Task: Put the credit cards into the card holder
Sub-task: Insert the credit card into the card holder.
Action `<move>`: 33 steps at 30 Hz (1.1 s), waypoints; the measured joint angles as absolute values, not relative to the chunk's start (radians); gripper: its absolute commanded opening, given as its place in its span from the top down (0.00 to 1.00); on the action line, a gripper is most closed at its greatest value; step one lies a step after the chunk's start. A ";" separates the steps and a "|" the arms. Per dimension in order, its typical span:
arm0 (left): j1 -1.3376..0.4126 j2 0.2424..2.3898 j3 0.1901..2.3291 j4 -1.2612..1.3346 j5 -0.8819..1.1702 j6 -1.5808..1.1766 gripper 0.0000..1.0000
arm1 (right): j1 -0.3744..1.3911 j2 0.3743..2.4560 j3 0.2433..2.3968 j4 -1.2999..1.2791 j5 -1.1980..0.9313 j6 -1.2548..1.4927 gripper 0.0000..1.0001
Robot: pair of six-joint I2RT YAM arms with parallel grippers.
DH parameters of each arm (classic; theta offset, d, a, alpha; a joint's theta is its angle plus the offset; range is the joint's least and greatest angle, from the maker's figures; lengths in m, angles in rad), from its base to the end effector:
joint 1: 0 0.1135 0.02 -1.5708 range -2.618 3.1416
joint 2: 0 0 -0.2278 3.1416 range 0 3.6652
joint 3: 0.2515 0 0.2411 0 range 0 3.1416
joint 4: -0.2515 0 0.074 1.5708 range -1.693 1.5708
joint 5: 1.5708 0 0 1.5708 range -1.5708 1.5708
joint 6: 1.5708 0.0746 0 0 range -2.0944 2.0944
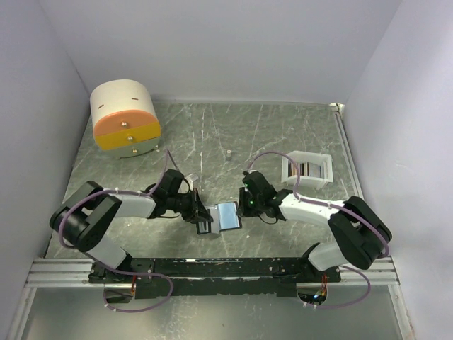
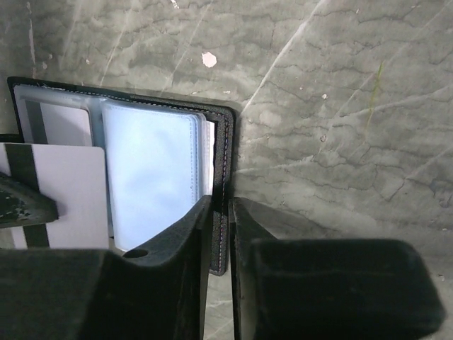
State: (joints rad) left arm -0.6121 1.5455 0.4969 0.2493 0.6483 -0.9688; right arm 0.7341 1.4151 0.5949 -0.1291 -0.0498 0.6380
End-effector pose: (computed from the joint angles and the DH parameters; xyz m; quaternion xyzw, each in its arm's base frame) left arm 0.1998 -0.1953 0.0731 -0.0379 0.8856 -0.4611 0.0412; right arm 0.2012 0.1865 0.0880 -0.0533 0.9503 0.2120 0.2215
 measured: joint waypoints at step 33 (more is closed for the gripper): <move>-0.612 1.648 0.508 0.339 0.639 -0.953 0.93 | 0.768 1.374 0.537 -0.077 -0.018 0.656 0.96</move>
